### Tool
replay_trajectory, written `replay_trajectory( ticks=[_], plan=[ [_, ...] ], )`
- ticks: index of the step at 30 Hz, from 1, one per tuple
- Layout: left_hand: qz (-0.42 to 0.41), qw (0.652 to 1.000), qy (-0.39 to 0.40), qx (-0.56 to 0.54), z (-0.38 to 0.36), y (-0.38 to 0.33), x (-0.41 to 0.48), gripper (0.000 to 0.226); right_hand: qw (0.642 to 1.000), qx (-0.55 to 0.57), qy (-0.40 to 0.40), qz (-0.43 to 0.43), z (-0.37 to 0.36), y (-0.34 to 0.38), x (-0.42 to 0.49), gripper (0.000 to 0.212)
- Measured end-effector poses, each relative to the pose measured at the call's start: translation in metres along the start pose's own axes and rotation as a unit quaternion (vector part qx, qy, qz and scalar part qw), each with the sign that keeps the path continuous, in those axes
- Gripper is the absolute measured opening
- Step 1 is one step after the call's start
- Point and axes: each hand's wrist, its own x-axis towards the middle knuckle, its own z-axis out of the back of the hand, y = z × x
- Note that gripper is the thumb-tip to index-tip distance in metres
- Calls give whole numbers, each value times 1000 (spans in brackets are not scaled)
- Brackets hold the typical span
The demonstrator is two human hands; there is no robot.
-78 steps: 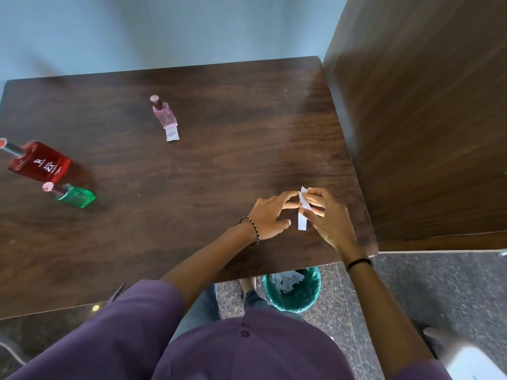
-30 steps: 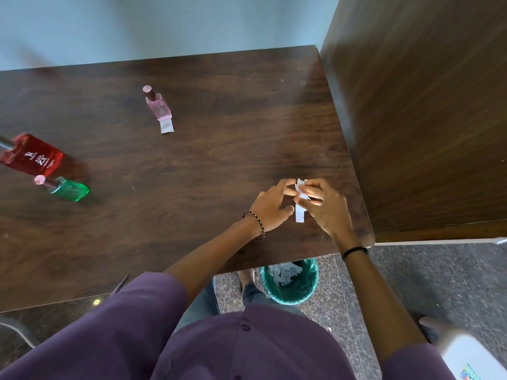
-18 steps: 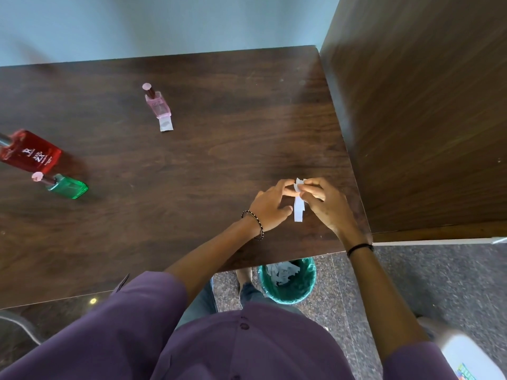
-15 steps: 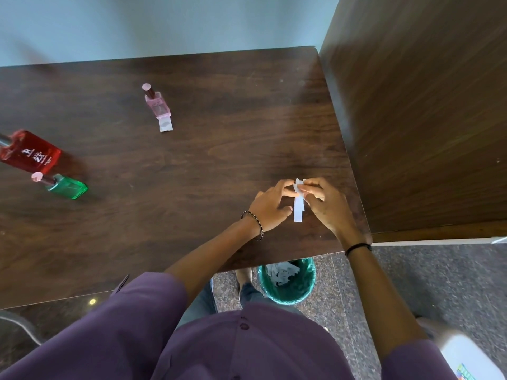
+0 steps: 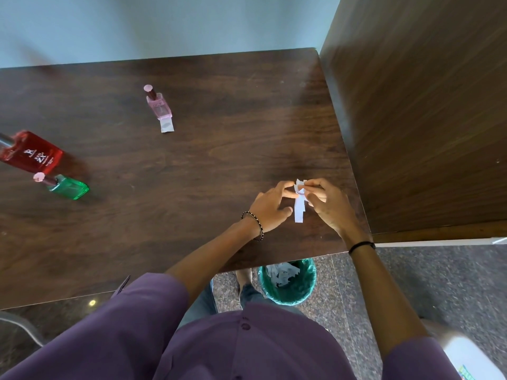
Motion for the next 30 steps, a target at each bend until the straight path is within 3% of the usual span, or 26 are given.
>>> replay_trajectory(
  ticks=[7, 13, 18, 30],
  plan=[
    [-31, 995, -35, 83, 1, 3, -1, 52, 998, -19, -50, -32, -6, 5, 3, 16],
    [-118, 970, -45, 209, -4, 8, -5, 46, 987, 87, -98, -97, -13, 5, 0, 17],
    [-138, 957, -36, 252, -9, 15, -3, 43, 966, 196, -97, -140, -15, 2, -1, 17],
    [-177, 909, -32, 376, -11, 15, -4, 41, 930, 303, -134, -159, -17, 0, -4, 21]
  ],
)
